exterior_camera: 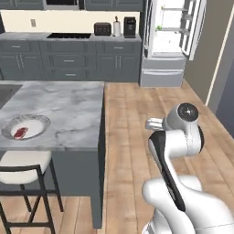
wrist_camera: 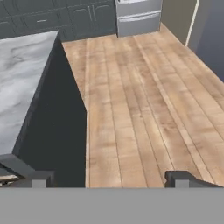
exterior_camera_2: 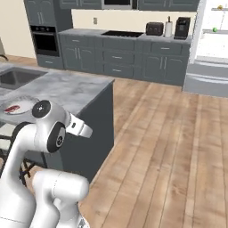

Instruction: Take the cheese, steak, and corn from the fridge and place them on the plate on the dining counter to create an appetizer plate.

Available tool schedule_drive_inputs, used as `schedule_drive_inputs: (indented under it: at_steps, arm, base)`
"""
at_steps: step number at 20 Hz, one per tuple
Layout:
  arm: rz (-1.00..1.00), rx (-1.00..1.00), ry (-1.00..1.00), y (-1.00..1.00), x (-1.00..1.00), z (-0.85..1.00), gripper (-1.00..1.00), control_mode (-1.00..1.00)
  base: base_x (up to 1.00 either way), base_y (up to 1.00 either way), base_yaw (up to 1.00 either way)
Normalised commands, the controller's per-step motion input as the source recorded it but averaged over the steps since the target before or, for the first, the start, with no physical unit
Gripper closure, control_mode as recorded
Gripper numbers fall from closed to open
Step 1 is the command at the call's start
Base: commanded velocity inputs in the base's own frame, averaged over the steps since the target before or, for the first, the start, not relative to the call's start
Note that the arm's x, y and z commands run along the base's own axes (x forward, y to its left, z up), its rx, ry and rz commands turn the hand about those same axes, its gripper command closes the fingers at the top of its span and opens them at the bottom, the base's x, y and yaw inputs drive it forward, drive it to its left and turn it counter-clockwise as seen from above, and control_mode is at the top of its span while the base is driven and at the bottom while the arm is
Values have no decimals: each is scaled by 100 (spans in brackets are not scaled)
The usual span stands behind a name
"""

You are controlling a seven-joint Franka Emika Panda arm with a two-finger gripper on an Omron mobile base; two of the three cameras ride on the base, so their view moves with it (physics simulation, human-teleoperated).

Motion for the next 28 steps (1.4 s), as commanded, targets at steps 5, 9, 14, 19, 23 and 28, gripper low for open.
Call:
schedule_drive_inputs:
  at_steps: [5,9,14,19,23,28]
  arm:
    - [0,0,0,0,0,0,-100,100]
    - [0,0,0,0,0,0,-100,100]
    - [0,0,0,0,0,0,-100,100]
    - [0,0,0,0,0,0,-100,100]
    - [0,0,0,0,0,0,-100,100]
    - [0,0,0,0,0,0,-100,100]
  base:
    - [0,-100,-9]
    - [2,-100,-2]
    - [18,-100,2]
    - [34,-100,2]
    - [76,-100,0]
    - [100,-100,0]
